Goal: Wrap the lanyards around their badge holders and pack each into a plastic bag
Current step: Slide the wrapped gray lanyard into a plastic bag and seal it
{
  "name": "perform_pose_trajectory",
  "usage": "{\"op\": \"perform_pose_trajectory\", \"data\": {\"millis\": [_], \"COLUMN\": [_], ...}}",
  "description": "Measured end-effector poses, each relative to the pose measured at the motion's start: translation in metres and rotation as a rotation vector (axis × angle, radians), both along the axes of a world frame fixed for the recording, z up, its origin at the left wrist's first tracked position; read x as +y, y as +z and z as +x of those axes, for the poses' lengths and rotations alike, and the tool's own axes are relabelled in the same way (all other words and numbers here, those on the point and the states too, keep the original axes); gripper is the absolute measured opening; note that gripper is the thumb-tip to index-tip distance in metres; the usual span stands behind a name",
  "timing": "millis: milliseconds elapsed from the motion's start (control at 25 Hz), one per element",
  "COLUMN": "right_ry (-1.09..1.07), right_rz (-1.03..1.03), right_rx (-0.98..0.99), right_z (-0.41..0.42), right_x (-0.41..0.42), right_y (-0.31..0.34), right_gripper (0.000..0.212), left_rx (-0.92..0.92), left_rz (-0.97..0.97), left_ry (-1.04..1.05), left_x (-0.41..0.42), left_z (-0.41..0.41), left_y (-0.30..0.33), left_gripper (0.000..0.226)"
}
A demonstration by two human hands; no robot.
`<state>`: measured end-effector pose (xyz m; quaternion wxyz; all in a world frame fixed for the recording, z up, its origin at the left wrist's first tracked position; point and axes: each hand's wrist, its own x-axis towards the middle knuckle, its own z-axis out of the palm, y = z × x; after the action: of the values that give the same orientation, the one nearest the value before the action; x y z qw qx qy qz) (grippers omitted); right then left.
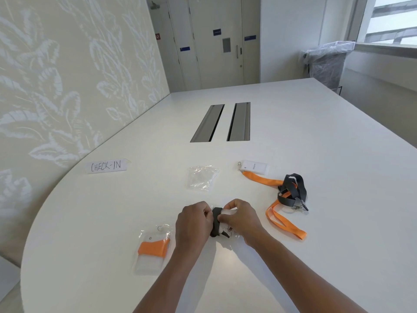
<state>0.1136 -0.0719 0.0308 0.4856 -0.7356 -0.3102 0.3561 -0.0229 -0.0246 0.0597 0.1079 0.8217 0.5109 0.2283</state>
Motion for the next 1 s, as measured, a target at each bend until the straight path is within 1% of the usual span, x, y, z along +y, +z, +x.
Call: {"op": "perform_pose_trajectory", "data": {"millis": [160,400,480,560,640,680,800,880,920,1000], "right_ry": [-0.011,-0.067,-0.096,-0.122,-0.134,-0.137,-0.139,-0.121,-0.109,-0.079], "right_rz": [-0.007,0.021,0.028,0.034,0.040,0.045,0.071,0.082,0.087,0.100], "right_rx": [0.008,0.107,0.144,0.190,0.231,0.252,0.291,0.276,0.267,0.258], "right_z": [0.002,-0.002,-0.001,0.000,0.000,-0.001,-0.001,0.001,0.002,0.004], "right_x": [0.003,0.007,0.007,0.008,0.007,0.007,0.006,0.005,0.005,0.004], "right_y": [0.000,-0.002,-0.003,-0.003,-0.003,-0.003,-0.001,0.001,0.002,0.006], "right_gripper": [0.025,0.026,0.025,0.025,0.026,0.027,0.029,0.028,0.027,0.025], "left_rx": [-0.002,0.005,-0.044,-0.162,-0.280,-0.306,-0.325,-0.285,-0.222,-0.115], "left_rz": [0.001,-0.045,-0.122,-0.260,-0.404,-0.425,-0.417,-0.385,-0.302,-0.028], "left_ry": [-0.053,-0.086,-0.096,-0.123,-0.163,-0.171,-0.185,-0.241,-0.266,-0.278], "left_x": [-0.001,0.001,0.003,0.004,0.003,0.002,0.005,0.009,0.012,0.017], "left_z": [0.000,-0.005,-0.009,-0.010,-0.010,-0.009,-0.009,-0.011,-0.012,-0.013], "left_y": [0.000,0.007,0.009,0.009,0.010,0.009,0.011,0.013,0.015,0.019], "left_gripper": [0.015,0.008,0.006,0.005,0.009,0.011,0.018,0.019,0.016,0.010]}}
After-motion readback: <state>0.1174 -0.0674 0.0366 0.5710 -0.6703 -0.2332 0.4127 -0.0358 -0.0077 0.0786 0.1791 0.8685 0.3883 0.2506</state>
